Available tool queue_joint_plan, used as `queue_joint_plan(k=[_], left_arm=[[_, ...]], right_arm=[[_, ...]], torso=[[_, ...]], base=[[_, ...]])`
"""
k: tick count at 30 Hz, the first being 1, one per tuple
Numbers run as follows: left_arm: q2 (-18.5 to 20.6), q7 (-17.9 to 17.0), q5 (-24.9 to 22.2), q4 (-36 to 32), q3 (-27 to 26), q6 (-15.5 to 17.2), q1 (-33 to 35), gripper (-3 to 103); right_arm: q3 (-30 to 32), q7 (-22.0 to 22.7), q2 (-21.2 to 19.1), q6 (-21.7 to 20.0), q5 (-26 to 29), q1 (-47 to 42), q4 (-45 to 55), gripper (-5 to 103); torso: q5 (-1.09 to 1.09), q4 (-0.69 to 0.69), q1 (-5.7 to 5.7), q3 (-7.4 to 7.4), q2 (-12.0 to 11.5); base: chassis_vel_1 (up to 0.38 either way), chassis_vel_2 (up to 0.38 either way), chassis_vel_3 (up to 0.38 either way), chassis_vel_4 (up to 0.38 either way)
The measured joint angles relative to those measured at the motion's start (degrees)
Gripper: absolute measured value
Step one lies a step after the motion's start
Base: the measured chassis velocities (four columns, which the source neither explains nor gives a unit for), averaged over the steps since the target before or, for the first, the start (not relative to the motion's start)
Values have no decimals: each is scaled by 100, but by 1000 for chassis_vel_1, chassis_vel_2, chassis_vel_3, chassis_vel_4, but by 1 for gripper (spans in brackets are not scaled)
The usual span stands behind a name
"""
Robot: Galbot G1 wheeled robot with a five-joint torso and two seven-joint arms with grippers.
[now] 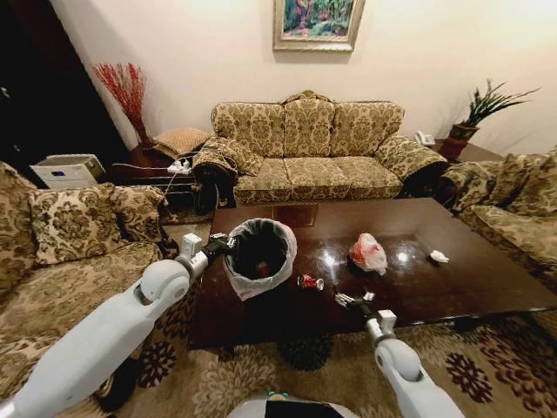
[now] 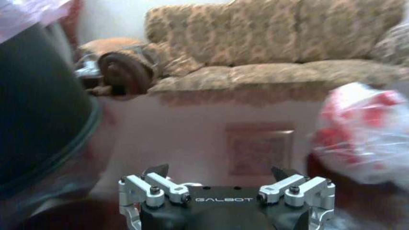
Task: Move to the front of the table and place the trash on the table into the trash bin.
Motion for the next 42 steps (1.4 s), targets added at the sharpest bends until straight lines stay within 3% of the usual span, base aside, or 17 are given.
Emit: queue_joint_plan(k=[14,23,27,29,33,42], left_arm=[[-55,-87,-13,96,-86,-25,2,3],[-76,-221,10,101,-67,-6,52,3],[-111,-478,-29,112,-80,-20,52,3],[-167,-796,-152,113,-150,-34,-2,3],[-164,-871,-177,80,-271,-35,1,3],[-43,-895,-58,77,-457,-30,14,3]], right_arm=[[-229,174,-75,-3,-70,230,-21,100],[-141,178,-180,46,-220,-51,486,100],[-140,154,-182,65,-329,-111,580,100],[-140,139,-172,73,-409,-156,601,100],[-150,96,-150,74,-440,-200,559,100],[-520,-334,216,151,222,448,-447,100]], torso=[[0,-1,-3,-2,-5],[0,-1,-105,-122,-228],[1,-1,-154,-182,-337],[0,-1,-185,-215,-400],[0,-1,-195,-227,-422],[1,0,-199,-228,-430]], base=[[0,0,0,0],[0,0,0,0],[0,0,0,0],[0,0,0,0],[0,0,0,0],[0,0,0,0]])
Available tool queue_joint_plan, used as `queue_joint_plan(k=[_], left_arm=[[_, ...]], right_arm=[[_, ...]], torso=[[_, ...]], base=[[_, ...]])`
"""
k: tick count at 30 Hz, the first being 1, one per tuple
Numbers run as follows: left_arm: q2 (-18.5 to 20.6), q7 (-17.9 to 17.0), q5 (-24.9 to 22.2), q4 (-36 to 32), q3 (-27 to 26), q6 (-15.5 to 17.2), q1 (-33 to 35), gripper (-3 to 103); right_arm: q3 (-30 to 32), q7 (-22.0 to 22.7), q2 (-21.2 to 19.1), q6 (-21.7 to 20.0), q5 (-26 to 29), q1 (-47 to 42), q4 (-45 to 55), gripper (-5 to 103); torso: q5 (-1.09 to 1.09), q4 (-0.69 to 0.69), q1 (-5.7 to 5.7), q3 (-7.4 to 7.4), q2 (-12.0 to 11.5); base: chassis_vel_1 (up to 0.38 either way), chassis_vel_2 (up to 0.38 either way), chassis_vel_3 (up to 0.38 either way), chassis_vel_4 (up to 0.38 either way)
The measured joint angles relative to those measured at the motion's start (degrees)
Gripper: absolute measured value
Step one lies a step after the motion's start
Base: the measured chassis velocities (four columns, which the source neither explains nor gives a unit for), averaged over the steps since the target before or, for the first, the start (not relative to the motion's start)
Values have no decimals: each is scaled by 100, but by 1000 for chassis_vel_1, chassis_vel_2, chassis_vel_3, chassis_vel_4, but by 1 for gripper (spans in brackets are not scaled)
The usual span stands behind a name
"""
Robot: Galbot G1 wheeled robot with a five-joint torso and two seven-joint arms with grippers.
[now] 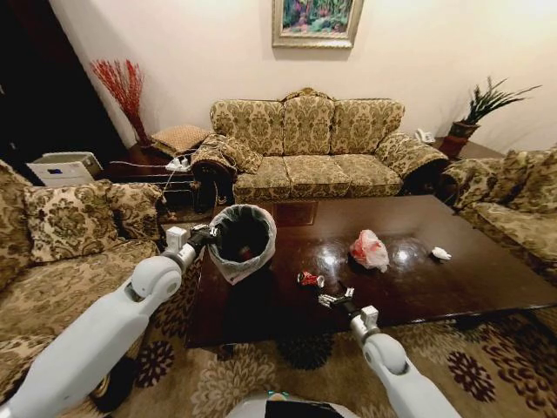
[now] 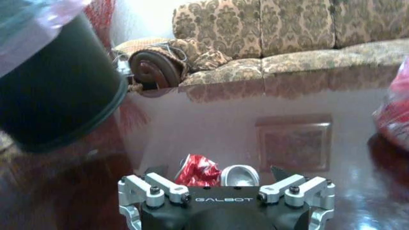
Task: Move to the front of the table and place the trash on the table into the trash bin.
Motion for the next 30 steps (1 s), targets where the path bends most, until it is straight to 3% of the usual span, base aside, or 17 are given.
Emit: queue_joint_plan(k=[15,30], left_arm=[[43,154,82,0,-61,-27,153,3],[12,314,85,74,-35,-114,110,3]], right_arm=[[-121,-250,342,4,244,547,-804,100],[133,-87,331,239,364,85,-431,100]], torso=[[-1,0,8,10,20],[0,-1,11,14,29]], base=[[0,0,0,0],[0,0,0,0]])
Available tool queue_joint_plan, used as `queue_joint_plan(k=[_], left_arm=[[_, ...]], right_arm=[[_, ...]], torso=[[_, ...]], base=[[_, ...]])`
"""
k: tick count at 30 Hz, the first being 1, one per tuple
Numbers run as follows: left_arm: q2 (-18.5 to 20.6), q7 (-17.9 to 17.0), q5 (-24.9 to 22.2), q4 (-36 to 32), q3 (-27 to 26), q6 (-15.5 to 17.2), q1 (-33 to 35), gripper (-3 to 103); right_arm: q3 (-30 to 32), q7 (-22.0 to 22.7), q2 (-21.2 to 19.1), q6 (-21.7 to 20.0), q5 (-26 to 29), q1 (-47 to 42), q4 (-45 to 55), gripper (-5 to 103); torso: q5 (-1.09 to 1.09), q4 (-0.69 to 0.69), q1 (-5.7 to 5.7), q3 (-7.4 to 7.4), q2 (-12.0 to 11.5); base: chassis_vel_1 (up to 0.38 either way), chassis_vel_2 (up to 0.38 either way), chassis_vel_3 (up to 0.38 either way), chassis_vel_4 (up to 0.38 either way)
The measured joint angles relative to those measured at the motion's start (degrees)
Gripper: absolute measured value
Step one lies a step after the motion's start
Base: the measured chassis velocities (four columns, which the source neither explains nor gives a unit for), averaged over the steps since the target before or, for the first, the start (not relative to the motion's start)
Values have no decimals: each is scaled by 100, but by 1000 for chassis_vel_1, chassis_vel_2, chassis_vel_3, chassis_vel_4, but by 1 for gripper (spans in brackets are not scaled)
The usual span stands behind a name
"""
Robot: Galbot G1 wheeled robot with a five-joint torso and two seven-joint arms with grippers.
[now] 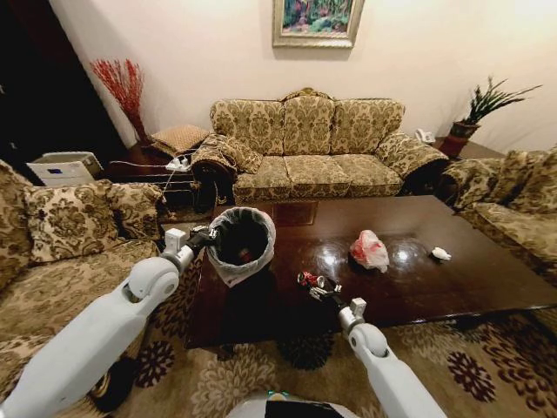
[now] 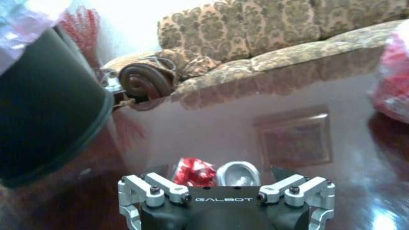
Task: Move to the front of the table and place the trash on the table into the trash bin.
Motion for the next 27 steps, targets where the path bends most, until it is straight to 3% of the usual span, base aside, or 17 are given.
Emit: queue_joint_plan(k=[8,22,27], left_arm=[[-22,23,-17,10,21,-2,26,3],[-25,30,-20,52,145,-4,-77,3],[-35,27,-24,71,189,-14,-108,3]], right_arm=[[149,191,3,184,-113,-139,-46,100],[125,484,113,142,-190,226,-423,102],[105,440,129,130,-204,269,-504,84]], torso=[[-1,0,2,2,2],[-1,0,4,3,4],[-2,0,4,3,6]], base=[[0,0,0,0],[0,0,0,0],[0,0,0,0]])
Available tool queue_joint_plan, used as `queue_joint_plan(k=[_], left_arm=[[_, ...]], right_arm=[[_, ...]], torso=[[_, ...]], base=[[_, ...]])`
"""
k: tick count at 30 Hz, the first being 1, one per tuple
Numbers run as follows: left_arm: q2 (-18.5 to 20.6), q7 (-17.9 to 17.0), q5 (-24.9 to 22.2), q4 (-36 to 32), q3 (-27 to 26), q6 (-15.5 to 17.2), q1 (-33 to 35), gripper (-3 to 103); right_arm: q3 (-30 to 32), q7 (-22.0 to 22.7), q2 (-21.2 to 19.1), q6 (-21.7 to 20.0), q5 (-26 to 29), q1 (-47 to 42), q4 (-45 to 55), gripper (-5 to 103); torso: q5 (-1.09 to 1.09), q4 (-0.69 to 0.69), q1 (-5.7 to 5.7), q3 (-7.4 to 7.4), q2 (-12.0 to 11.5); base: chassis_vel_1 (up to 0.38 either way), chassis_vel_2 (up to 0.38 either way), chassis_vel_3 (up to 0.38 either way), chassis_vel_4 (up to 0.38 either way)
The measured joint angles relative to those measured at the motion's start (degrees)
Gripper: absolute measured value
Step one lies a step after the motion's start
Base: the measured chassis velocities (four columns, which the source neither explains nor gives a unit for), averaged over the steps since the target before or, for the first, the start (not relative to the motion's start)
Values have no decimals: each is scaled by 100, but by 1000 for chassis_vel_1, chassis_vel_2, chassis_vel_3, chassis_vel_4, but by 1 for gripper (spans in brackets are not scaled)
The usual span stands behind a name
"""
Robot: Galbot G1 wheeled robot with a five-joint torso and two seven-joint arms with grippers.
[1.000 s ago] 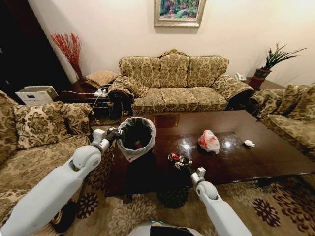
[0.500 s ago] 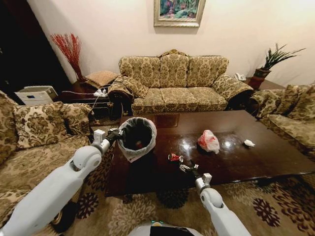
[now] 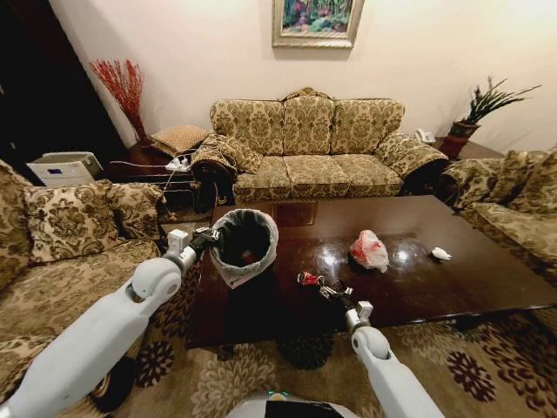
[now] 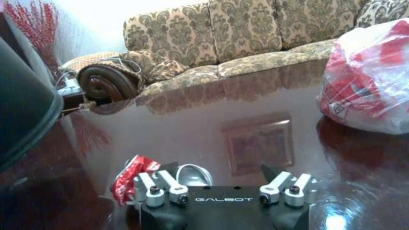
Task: Move to the front of the table and place the trash on the table into the trash bin.
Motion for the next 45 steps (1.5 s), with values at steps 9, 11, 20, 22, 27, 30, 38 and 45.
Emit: queue_joint_plan(k=[9,11,20,22,27,30,38,45], left_arm=[[-4,1,-14,41,104,-15,-134,3],[-19,1,-14,50,136,-20,-151,3],[-49,-5,-10,99,261,-64,-271,3],[-46,-5,-12,107,284,-70,-300,3],[-35,-6,-18,138,343,-96,-383,3],[-34,-5,-20,142,358,-111,-399,3],[-31,-1,-22,145,356,-126,-403,3],[-19,-1,-23,130,317,-130,-381,3]], right_arm=[[-37,-225,68,-6,-19,15,-58,51],[-59,-245,86,-13,-19,40,-76,45],[-95,-298,159,-13,-36,80,-144,12],[-96,-305,167,-13,-41,78,-149,7],[-89,-310,197,-13,-77,65,-166,1],[-89,-310,201,0,-84,63,-168,0],[-106,-162,139,28,-118,-26,206,0],[-121,-38,-82,41,-192,-193,1080,0]], torso=[[0,-1,0,0,1],[0,-2,0,0,1],[3,4,0,0,2],[3,4,0,1,2],[2,1,1,1,2],[2,1,1,1,2],[5,-1,3,6,-2],[3,0,3,4,-1]], base=[[0,0,0,0],[0,0,0,0],[0,0,0,0],[0,0,0,0],[0,0,0,0],[0,0,0,0],[0,0,0,0],[0,0,0,0]])
